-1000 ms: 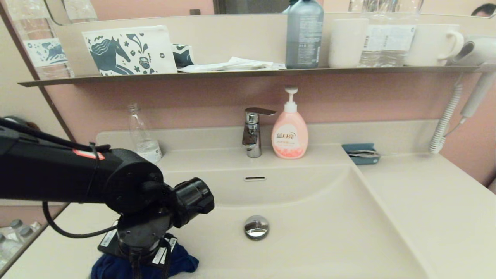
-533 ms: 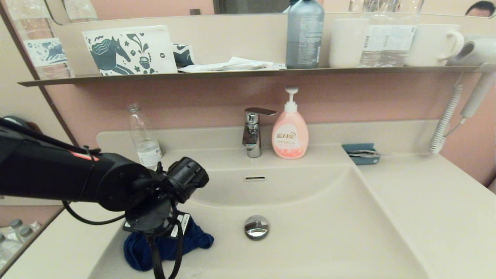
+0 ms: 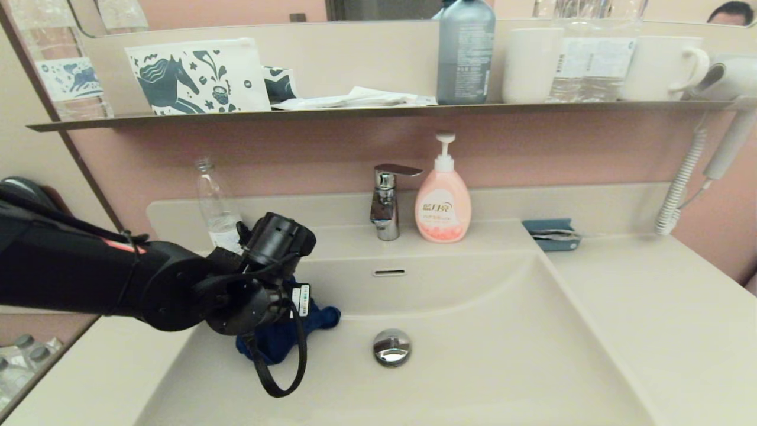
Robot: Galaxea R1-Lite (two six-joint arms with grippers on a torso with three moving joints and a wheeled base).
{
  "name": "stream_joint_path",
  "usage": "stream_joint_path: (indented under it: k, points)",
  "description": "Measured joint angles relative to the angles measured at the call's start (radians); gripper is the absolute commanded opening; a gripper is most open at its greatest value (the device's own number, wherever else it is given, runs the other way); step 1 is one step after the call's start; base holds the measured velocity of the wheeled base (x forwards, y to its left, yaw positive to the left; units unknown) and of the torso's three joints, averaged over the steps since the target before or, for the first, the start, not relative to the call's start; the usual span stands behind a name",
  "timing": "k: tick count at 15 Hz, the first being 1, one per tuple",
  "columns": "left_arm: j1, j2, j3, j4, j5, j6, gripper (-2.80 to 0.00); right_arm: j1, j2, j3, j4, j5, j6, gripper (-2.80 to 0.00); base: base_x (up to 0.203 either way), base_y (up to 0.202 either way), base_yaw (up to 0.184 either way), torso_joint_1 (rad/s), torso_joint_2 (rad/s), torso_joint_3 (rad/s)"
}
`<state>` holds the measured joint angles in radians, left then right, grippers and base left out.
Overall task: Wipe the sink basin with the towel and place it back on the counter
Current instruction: Wipe the sink
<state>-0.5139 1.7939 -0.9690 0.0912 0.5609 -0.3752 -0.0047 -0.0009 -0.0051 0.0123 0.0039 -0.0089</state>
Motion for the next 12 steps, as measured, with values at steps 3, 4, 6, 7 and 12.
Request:
stream_joint_path:
  k: [3, 4, 6, 7, 12]
  points:
    - [-0.098, -0.028, 0.024, -0.007, 0.021, -0.142, -2.8, 0.0, 0.0, 0.0, 0.0, 0.0, 0.0, -2.8, 0.0, 0.0, 0.0, 0.0, 0.0, 0.0]
    - [-0.146, -0.029, 0.022, -0.007, 0.047, -0.202, -2.8, 0.0, 0.0, 0.0, 0.0, 0.0, 0.0, -2.8, 0.0, 0.0, 0.0, 0.0, 0.0, 0.0]
    - [-0.245, -0.012, -0.012, -0.006, 0.128, -0.297, -2.8, 0.0, 0.0, 0.0, 0.0, 0.0, 0.0, -2.8, 0.0, 0.0, 0.0, 0.0, 0.0, 0.0]
    - [-0.287, 0.005, -0.034, -0.004, 0.168, -0.323, -2.8, 0.0, 0.0, 0.0, 0.0, 0.0, 0.0, -2.8, 0.0, 0.0, 0.0, 0.0, 0.0, 0.0]
    - [-0.37, 0.137, -0.14, -0.011, 0.224, -0.34, -2.8, 0.0, 0.0, 0.0, 0.0, 0.0, 0.0, -2.8, 0.0, 0.0, 0.0, 0.0, 0.0, 0.0]
